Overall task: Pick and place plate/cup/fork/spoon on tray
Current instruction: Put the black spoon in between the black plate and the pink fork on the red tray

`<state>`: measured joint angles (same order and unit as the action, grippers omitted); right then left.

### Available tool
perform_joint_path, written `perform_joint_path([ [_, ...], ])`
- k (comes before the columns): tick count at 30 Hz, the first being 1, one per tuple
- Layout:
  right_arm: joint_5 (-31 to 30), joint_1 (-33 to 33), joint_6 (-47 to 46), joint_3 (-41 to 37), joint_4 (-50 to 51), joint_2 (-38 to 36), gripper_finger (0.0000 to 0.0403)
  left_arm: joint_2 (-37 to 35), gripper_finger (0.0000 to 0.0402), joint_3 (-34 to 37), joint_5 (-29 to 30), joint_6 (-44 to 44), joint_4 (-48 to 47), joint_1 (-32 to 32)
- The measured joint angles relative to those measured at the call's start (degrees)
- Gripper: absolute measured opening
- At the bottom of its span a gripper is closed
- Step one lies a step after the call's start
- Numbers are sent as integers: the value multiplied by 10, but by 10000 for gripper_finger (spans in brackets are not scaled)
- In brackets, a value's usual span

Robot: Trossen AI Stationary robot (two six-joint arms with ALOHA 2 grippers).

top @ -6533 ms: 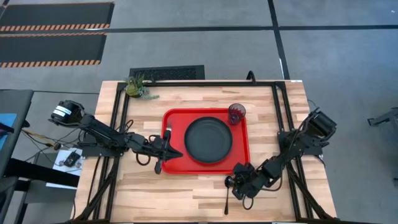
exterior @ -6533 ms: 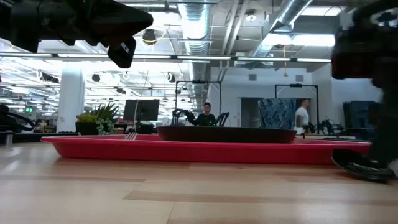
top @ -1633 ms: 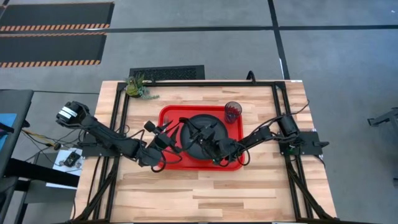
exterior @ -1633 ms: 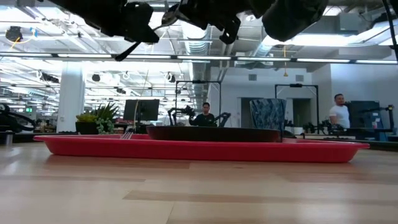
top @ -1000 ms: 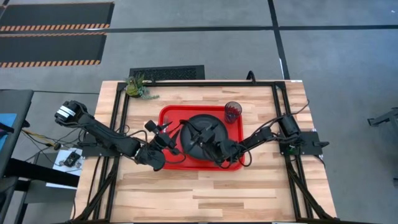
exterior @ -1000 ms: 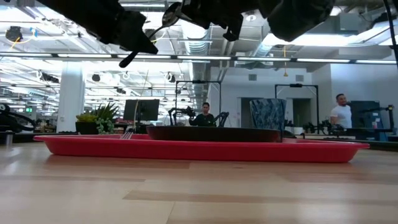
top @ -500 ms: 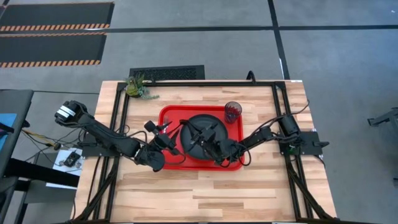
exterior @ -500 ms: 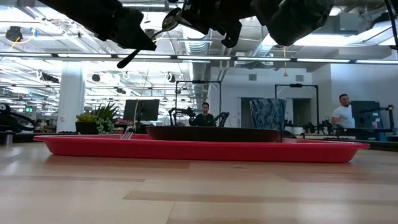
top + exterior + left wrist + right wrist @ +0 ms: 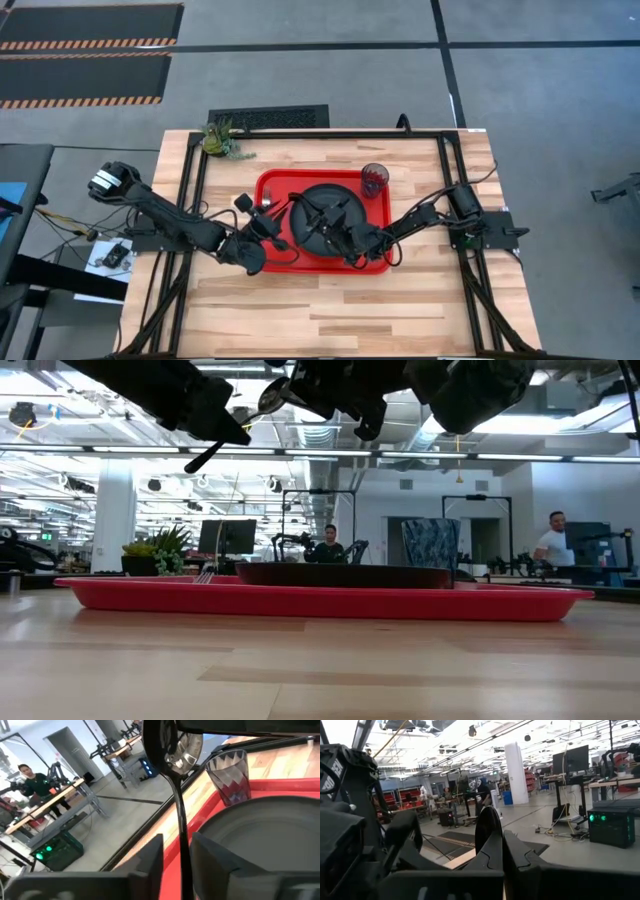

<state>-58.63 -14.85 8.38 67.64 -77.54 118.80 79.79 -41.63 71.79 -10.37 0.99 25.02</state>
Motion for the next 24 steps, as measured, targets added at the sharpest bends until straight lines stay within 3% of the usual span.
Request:
perform_joint_path([
  [10,0,0,-4,0,0,0,2,0,8,0,0,0,2,0],
  [18,-1,0,-9,0,1,0,14,0,5,0,-14,-27,0,0],
  [24,-12,-7,14,-1,7,-2,74,-3,4,0,-61,-73,-10,-4],
])
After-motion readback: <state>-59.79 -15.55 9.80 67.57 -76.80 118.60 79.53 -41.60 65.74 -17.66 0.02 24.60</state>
